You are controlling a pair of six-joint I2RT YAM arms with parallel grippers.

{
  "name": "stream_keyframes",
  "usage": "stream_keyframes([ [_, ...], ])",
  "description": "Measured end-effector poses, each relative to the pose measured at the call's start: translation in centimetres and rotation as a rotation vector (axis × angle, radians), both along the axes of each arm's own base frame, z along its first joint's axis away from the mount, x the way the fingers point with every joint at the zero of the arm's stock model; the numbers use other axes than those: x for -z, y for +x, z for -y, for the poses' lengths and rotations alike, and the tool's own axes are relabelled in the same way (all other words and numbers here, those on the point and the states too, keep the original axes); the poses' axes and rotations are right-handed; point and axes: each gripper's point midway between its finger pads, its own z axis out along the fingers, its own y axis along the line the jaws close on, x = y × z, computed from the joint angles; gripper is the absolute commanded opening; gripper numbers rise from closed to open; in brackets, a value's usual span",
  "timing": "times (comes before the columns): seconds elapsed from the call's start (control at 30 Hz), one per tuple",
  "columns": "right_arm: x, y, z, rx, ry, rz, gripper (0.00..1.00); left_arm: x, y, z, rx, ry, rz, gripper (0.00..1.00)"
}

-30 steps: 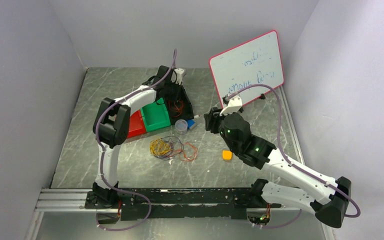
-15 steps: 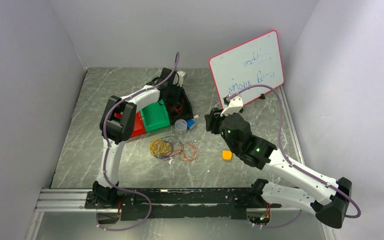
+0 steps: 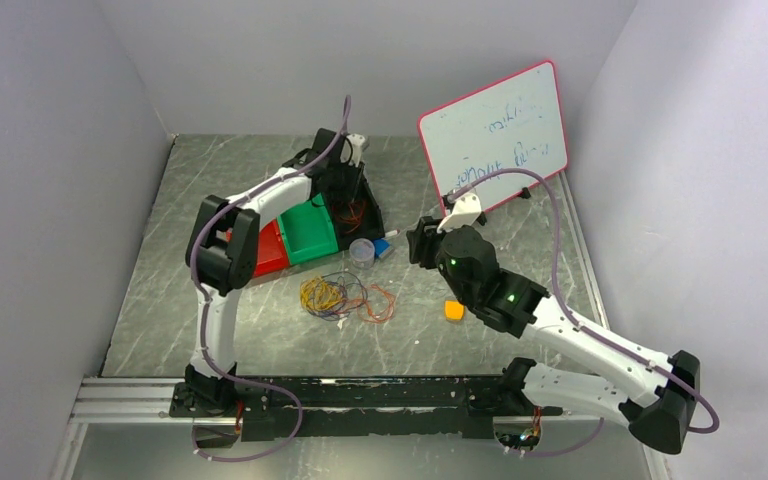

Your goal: Untangle the cables

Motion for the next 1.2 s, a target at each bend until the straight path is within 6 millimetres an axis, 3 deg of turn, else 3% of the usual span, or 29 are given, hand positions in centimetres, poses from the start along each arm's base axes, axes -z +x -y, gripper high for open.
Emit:
stream_keyframes([
  [0.23, 0.5, 0.1, -0.3, -0.007, -0.012, -0.012, 0.49, -5.5, 0.2, 0.1, 0.002, -0.045, 0.092, 0.48],
  [0.7, 1.4, 0.0, -1.6, -0.062, -0.027, -0.031, 0.56, -9.1, -3.3, -1.6, -0.01, -0.073, 0.119, 0.54],
  [0.97, 5.4, -0.6, -4.4, -0.189, -0.11, -0.149, 0.58, -12.2, -8.3, -2.9, -0.022, -0.163, 0.126, 0.52],
  [1.2, 10.7, -2.1, -6.6, -0.341, -0.208, -0.334, 0.57, -10.1, -13.8, -3.4, -0.029, -0.187, 0.052, 0.51],
])
